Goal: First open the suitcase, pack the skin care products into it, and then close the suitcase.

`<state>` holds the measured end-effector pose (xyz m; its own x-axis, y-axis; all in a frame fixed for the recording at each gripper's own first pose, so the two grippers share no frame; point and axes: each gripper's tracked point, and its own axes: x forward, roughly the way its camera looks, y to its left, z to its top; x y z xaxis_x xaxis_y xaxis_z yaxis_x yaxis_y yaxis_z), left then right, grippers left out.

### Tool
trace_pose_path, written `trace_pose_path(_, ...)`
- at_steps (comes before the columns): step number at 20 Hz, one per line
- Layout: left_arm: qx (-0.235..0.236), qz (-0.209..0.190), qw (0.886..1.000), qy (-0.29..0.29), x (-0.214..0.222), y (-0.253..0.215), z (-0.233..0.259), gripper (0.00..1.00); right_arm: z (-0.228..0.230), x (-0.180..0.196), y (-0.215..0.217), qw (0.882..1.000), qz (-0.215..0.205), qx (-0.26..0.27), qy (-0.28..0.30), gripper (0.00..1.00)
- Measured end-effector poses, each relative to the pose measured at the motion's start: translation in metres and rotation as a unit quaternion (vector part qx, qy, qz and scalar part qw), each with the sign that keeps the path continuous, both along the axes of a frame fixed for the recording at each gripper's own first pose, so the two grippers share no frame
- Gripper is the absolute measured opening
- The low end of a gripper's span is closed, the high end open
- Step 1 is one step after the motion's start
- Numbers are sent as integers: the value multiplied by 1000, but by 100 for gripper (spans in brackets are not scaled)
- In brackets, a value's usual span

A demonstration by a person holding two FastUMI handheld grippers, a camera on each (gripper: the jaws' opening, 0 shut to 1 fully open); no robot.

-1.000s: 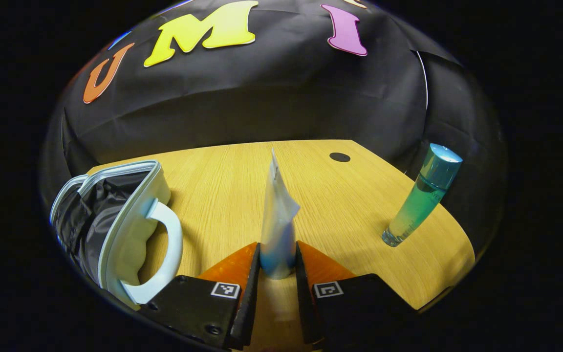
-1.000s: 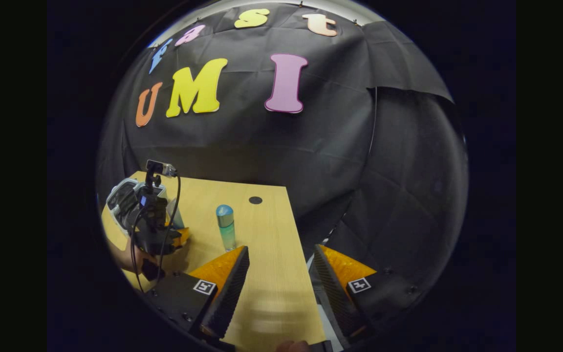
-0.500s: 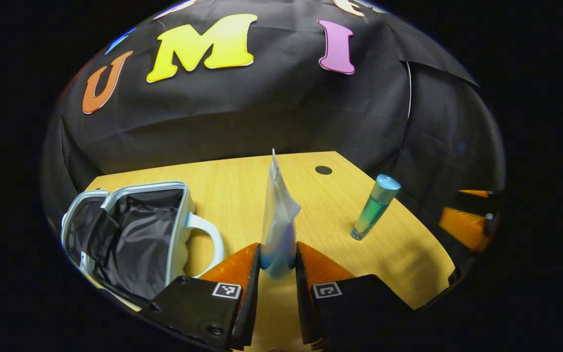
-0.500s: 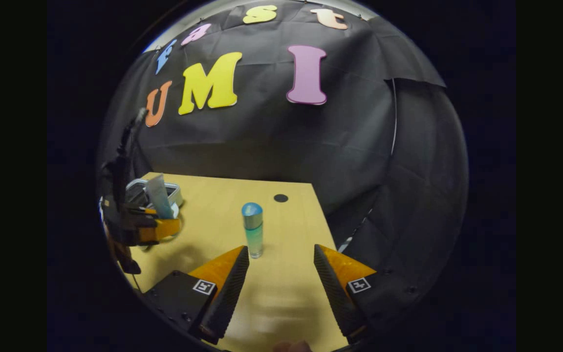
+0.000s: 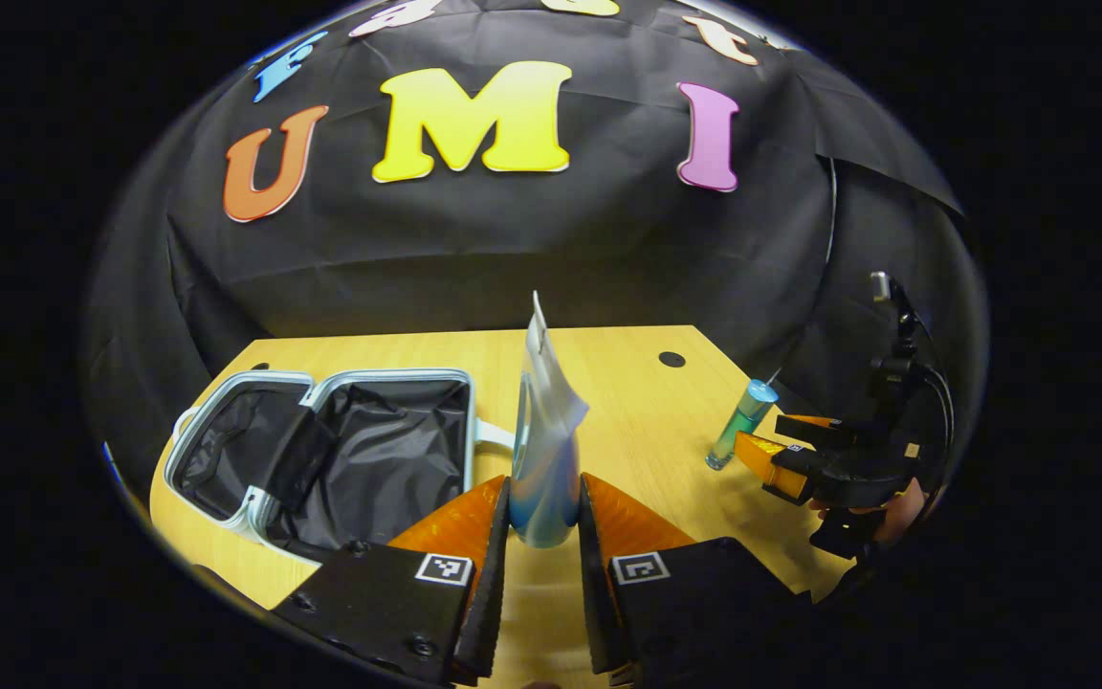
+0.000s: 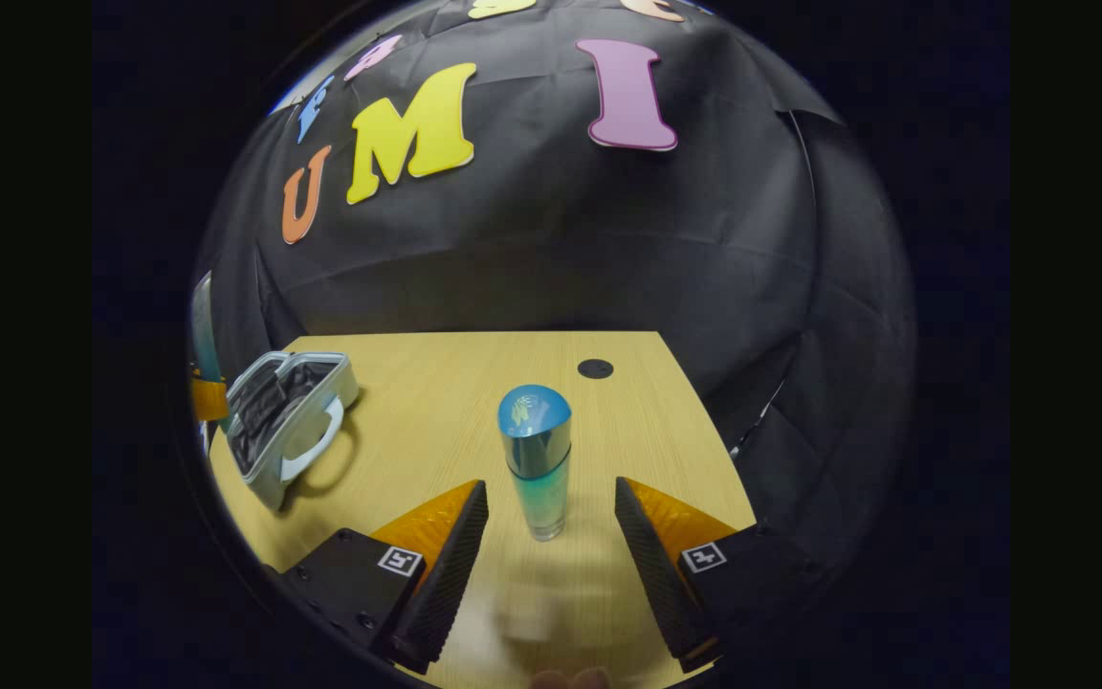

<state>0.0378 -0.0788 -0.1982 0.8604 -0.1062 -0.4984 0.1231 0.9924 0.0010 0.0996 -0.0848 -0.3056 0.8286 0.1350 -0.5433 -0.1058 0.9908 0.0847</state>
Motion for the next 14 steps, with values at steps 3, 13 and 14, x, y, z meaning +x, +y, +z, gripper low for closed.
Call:
trace_pose_path(3, -3, 33, 999, 5, -9, 26, 7, 39, -12, 13, 10, 1000, 12, -5, 6, 79)
trace_pose_path(13, 19, 118, 993, 10, -40, 125, 25, 39, -36, 34, 14, 999, -22, 14, 33, 65)
trace_pose_path(14, 22, 119, 993, 11, -40, 133, 25, 39, -35, 36, 10, 999, -32, 12, 33, 59)
